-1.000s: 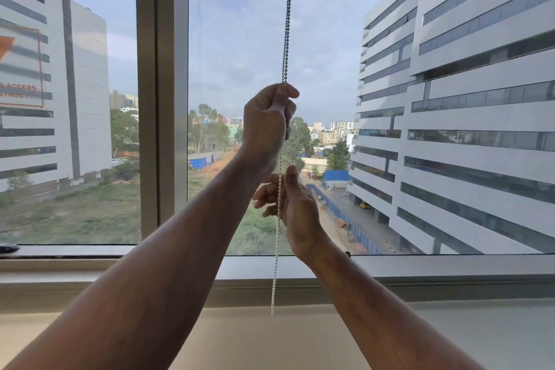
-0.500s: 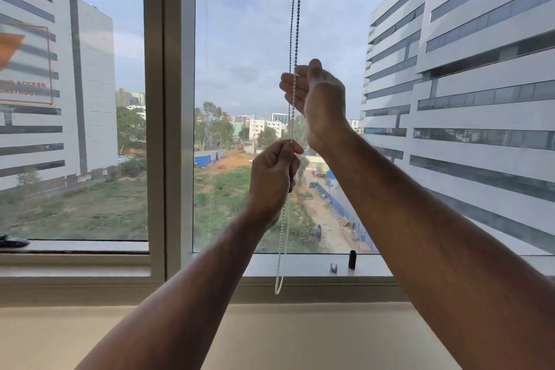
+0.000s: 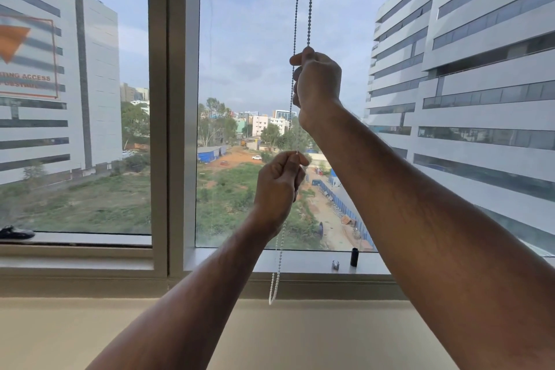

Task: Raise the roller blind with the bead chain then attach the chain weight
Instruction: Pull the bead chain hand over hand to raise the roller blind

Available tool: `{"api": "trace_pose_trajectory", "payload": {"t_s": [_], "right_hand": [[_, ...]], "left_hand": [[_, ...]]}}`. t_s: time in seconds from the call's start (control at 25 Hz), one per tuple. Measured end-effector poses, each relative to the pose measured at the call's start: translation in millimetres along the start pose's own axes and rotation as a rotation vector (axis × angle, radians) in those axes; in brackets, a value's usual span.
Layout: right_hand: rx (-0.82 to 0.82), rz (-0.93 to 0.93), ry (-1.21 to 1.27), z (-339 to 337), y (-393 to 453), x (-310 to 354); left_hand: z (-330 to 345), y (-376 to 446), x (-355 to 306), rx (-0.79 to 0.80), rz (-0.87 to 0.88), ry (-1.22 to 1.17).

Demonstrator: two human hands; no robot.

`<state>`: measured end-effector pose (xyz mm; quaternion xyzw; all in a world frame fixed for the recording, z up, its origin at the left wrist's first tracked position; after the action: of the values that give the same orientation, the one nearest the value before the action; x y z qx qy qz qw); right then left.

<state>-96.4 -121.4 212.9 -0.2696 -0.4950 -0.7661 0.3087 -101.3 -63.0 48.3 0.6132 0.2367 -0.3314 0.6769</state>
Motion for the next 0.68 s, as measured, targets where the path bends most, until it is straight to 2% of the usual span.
{"api": "trace_pose_trajectory", "payload": {"t_s": [0.28, 0.44, 0.56, 0.68], "right_hand": [[0.033, -0.093, -0.083, -22.7, -25.3, -26.3], [0.007, -0.108, -0.111, -40.3, -46.8, -48.8], [-0.021, -0.097, -0.167, -51.4, -63.1, -63.5], [-0.019, -0.057, -0.109, -56.7, -77.3, -75.7]], "left_hand": [[-4.3, -9.7, 22.0, 0.094, -0.159, -0.081], [-3.1, -0.4, 19.5, 0.057, -0.229, -0.14], [-1.1, 15.0, 3.7, 0.008, -0.202, -0.165], [0.0, 32.9, -17.2, -0.004, -0.175, -0.164]]}}
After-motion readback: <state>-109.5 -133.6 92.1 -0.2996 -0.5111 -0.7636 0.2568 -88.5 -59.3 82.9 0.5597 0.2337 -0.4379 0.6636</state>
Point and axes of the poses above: each hand's wrist, its own y-axis towards the middle knuckle, its own z-axis out of the palm, x = y × z, the point moved 1 cm from there along y, towards the middle knuckle, and after that the axes turned 6 degrees about y, right-handed, at the moved point
